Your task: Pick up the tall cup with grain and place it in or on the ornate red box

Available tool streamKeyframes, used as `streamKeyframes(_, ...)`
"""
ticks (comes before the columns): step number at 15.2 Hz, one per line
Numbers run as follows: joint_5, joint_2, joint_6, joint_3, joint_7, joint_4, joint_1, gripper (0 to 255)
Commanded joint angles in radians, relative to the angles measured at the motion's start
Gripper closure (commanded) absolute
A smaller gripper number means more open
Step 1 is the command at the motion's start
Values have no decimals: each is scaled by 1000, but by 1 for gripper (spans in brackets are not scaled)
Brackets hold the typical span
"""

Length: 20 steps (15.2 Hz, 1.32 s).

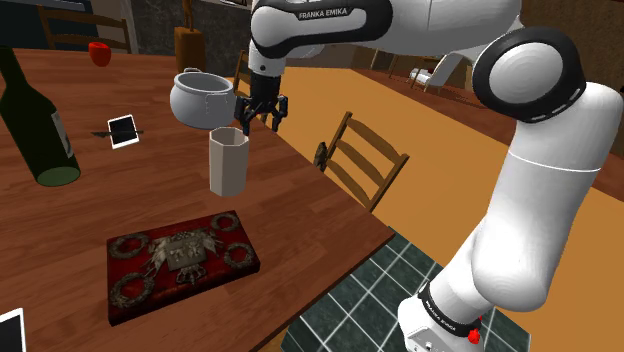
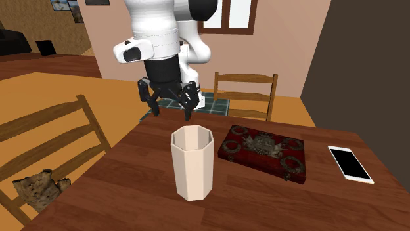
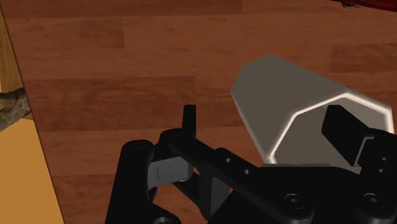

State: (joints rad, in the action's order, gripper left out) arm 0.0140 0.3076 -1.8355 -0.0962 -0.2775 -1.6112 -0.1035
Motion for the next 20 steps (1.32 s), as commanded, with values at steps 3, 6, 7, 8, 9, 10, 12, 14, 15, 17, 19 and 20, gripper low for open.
streamKeyframes(3, -31, 177, 46, -1, -22, 223, -27, 0)
streamKeyframes(6, -31, 179, 6, 0, -22, 185, -27, 0)
streamKeyframes(7, -31, 180, -6, 0, -22, 174, -27, 0)
streamKeyframes(8, -31, 181, -19, 0, -23, 162, -27, 0)
streamKeyframes(9, -31, 183, -32, 0, -23, 151, -27, 0)
streamKeyframes(10, -32, 184, -44, 0, -23, 140, -27, 0)
streamKeyframes(12, -32, 185, -52, 0, -23, 134, -27, 0)
streamKeyframes(14, -32, 186, -52, 0, -23, 134, -27, 0)
streamKeyframes(15, -32, 186, -52, 0, -23, 134, -27, 0)
streamKeyframes(17, -32, 186, -52, 0, -23, 134, -27, 0)
streamKeyframes(19, -32, 186, -51, 0, -23, 134, -27, 0)
streamKeyframes(20, -32, 186, -51, 0, -23, 134, -27, 255)
